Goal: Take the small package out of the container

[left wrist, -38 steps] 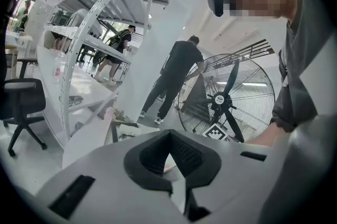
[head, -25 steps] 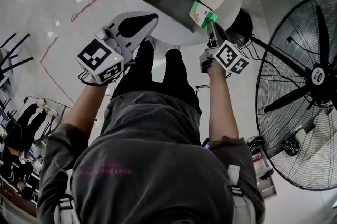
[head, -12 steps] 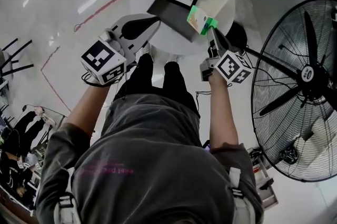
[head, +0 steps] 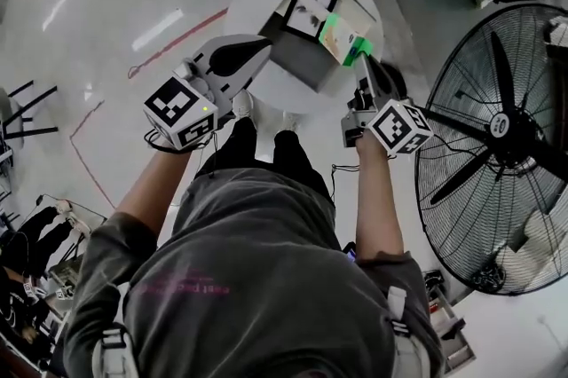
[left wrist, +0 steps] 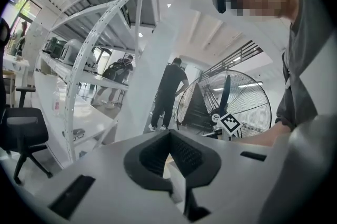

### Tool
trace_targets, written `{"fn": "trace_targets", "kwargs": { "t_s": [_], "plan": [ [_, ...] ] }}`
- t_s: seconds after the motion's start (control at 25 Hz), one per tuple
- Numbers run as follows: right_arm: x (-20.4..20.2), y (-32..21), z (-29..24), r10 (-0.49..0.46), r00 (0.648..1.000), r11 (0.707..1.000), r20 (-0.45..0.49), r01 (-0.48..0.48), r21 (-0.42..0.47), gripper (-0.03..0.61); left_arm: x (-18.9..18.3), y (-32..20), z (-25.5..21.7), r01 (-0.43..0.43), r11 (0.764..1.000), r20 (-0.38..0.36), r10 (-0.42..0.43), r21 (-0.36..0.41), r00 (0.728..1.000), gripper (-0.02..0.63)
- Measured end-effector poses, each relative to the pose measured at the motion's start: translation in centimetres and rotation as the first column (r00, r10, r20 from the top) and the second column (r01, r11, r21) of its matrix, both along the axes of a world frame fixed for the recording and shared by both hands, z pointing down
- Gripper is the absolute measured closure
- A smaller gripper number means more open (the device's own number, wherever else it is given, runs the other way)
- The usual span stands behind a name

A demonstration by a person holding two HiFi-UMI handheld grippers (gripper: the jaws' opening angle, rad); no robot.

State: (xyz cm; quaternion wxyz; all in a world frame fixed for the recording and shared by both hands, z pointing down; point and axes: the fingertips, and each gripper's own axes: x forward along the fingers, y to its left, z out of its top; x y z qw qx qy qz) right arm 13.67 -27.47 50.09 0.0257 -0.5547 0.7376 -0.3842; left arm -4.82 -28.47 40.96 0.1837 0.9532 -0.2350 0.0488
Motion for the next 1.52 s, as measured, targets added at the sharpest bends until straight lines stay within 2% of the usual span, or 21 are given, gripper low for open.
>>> {"fn": "trace_targets", "kwargs": {
  "t_s": [0.32,0.64,0.88,1.08,1.52],
  "plan": [
    [-0.7,-0.7,-5.9,-0.023,1.000,0.994,0.006,0.022,0.108,0.555,-0.3,-0.6,-4.0,0.014,0.998,-0.021,-0.013,0.054,1.000,0.606],
    [-1.5,-1.1,-12.4,-0.042,0.999,0.970,0.015,0.038,0.239,0.555,-1.4,-1.1,-7.8,0.041,0.992,-0.044,-0.036,0.120,0.998,0.607],
    [-2.4,-1.4,-15.5,-0.065,0.997,0.955,0.032,0.053,0.292,0.555,-2.4,-1.6,-9.5,0.068,0.989,-0.072,-0.059,0.135,0.996,0.607],
    [-2.9,-1.5,-18.1,-0.088,0.996,0.937,0.031,0.072,0.343,0.555,-3.0,-2.0,-11.2,0.090,0.981,-0.065,-0.080,0.171,0.995,0.607],
    [-4.4,-0.7,-23.5,-0.139,0.989,0.890,0.039,0.108,0.444,0.555,-4.1,-2.0,-13.3,0.122,0.972,-0.092,-0.105,0.200,0.990,0.607]
  ]
}}
